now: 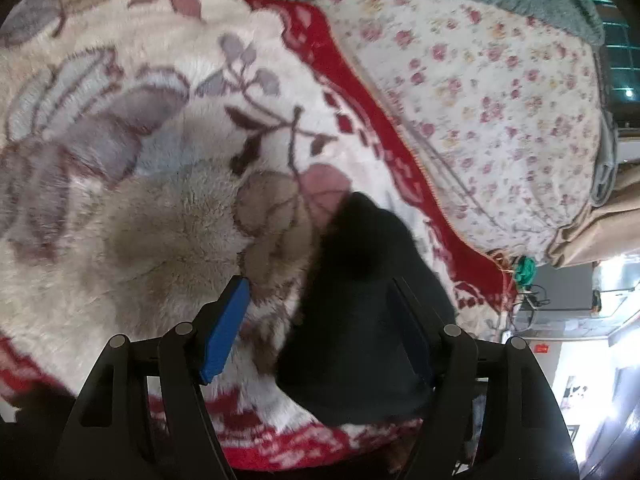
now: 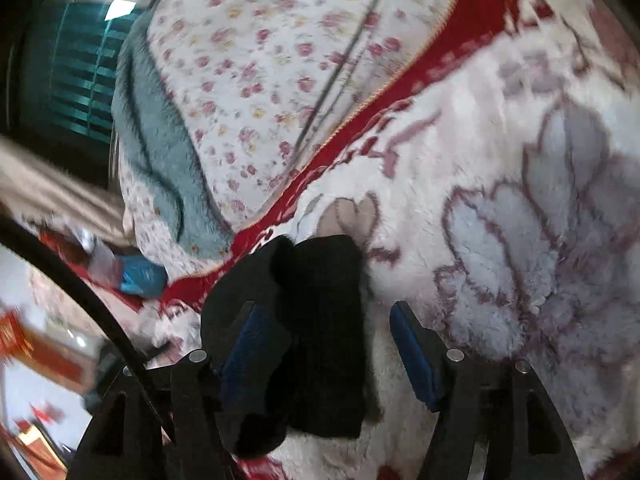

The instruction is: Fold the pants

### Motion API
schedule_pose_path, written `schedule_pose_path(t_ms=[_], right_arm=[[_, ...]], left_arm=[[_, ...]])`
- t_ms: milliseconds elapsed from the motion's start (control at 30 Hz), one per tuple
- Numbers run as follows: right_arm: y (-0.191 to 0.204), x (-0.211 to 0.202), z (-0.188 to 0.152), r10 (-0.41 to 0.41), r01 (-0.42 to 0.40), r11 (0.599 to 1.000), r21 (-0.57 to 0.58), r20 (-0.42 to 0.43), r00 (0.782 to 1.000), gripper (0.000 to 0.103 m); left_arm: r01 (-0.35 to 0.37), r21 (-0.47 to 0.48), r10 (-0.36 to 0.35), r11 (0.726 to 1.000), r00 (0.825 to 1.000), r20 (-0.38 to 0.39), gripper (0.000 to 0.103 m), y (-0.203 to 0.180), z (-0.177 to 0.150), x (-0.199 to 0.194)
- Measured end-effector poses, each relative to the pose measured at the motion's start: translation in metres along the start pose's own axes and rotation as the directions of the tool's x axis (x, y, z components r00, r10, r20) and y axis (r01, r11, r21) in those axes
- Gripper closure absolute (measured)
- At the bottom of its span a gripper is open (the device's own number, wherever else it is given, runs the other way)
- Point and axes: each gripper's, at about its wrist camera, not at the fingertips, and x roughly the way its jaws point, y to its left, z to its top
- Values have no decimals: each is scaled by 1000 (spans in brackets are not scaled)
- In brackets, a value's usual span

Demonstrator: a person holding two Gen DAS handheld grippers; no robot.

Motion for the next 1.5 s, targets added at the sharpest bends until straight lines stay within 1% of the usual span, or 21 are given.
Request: schedule_pose_path(t_ms=[133,200,267,300,333,400,533,633,767,833,933,967,1000,1033,1100,1200,1267,1333,1367,1400,1500], right_arm=[[9,13,-5,49,-53,998,-32,-94,994,36],[21,24,-10,-12,-4,992,-124,-126,992,36],[28,29,-14,-40,15,985,-173,-139,989,34],[30,30,-14,-48,22,984,-177,-142,989,36],[31,31,-13,-47,21,984,-175,-148,988,46],[31,30,-13,-44,18,982,-188,-136,990,54],[41,28,-15,-37,7,968,-249,-114,993,62],[49,32,-15,5,-39,963,-268,-127,992,66],[78,59,-20,54,-107,938,-329,-165,985,66],[92,82,-20,73,-139,933,-333,-204,976,66],[102,121,-26,59,-162,931,-328,-301,952,65],[102,131,-30,43,-154,932,-329,-320,946,61],[98,142,-34,1,-115,937,-330,-327,945,56],[96,142,-34,11,-115,942,-314,-315,949,52],[94,138,-33,20,-109,954,-280,-301,954,50],[99,117,-31,-33,-46,953,-301,-252,967,49],[112,89,-30,-47,-27,926,-376,-185,982,49],[125,70,-31,-64,-9,900,-436,-154,986,49],[137,59,-36,-95,16,872,-489,-137,986,49],[144,53,-40,-113,30,853,-521,-127,985,49],[174,37,-68,-232,121,727,-676,-76,970,49]], left_arm=[[2,84,2,996,999,-54,32,-18,-14,28],[7,151,7,989,996,-92,32,-32,-23,40],[-27,218,44,976,996,-75,32,-42,-29,47],[-28,247,46,969,997,-68,41,-45,-29,47],[-39,276,57,960,997,-57,56,-48,-31,45],[-41,283,54,958,998,-38,68,-46,-32,38],[-23,300,27,954,1000,-11,72,-44,-35,26],[-22,316,2,949,998,64,72,-42,-30,-1],[-37,283,-3,958,990,142,72,-30,-14,-36],[-74,254,33,964,986,162,72,-20,-5,-44],[-124,172,97,977,983,157,70,7,6,-45],[-127,125,112,984,986,120,68,18,10,-39],[-113,84,106,990,991,80,62,25,15,-34],[-115,70,109,991,991,72,57,28,16,-32],[-148,68,142,987,986,87,32,28,17,-32],[-177,98,162,979,976,145,32,19,8,-39],[-195,126,163,973,960,226,30,15,-3,-54],[-248,176,186,952,932,310,18,7,-18,-68],[-299,219,211,929,912,352,18,0,-28,-75],[-369,264,245,891,881,405,18,-7,-39,-83],[-502,332,302,798,811,502,18,-21,-62,-93]])
